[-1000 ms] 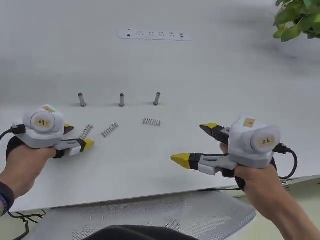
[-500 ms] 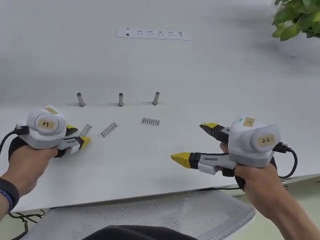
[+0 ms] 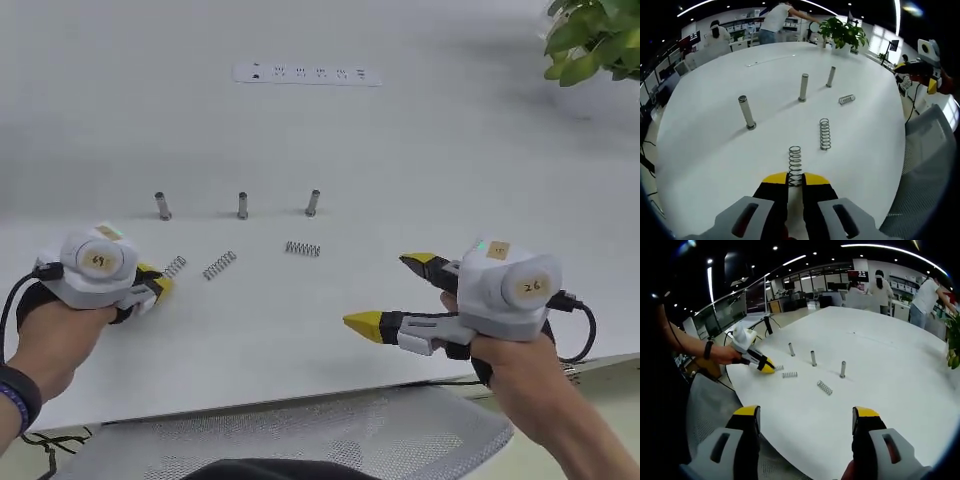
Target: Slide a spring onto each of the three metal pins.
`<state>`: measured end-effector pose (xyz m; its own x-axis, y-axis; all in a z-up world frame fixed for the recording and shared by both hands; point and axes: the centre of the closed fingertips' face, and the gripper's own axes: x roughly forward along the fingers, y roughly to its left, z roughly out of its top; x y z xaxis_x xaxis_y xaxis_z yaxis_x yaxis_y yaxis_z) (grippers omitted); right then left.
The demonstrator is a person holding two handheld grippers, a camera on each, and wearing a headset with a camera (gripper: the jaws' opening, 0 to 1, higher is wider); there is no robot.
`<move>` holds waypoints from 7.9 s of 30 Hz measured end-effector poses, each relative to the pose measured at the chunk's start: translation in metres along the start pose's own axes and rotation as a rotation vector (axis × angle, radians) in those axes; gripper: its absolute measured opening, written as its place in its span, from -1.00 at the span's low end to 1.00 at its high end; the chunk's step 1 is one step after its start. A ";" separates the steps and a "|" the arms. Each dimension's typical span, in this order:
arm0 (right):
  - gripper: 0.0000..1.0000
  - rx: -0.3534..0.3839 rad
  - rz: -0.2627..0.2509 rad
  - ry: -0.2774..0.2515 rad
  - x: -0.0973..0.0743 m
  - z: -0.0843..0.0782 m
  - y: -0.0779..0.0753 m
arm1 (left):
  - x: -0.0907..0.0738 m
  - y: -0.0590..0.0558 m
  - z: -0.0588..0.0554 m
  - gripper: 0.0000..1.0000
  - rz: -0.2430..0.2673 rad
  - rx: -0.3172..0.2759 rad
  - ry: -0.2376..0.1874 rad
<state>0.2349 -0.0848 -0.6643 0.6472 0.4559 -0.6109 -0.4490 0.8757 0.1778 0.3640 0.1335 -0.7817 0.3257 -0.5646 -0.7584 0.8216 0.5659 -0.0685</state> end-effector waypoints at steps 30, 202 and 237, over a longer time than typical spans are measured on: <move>0.44 -0.016 0.040 -0.010 0.007 0.007 0.007 | -0.047 0.002 0.033 -0.95 0.013 0.079 -0.083; -0.82 -0.757 0.495 0.299 0.014 0.030 0.085 | -0.067 -0.210 0.120 -0.95 -0.591 0.580 -0.275; -0.82 -0.679 0.427 0.324 0.022 0.019 0.060 | -0.071 -0.170 0.113 -0.64 -0.463 0.397 -0.290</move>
<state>0.2336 -0.0189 -0.6526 0.1784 0.5658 -0.8050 -0.9512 0.3084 0.0059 0.2546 0.0094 -0.6428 -0.0345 -0.8653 -0.5000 0.9982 -0.0055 -0.0593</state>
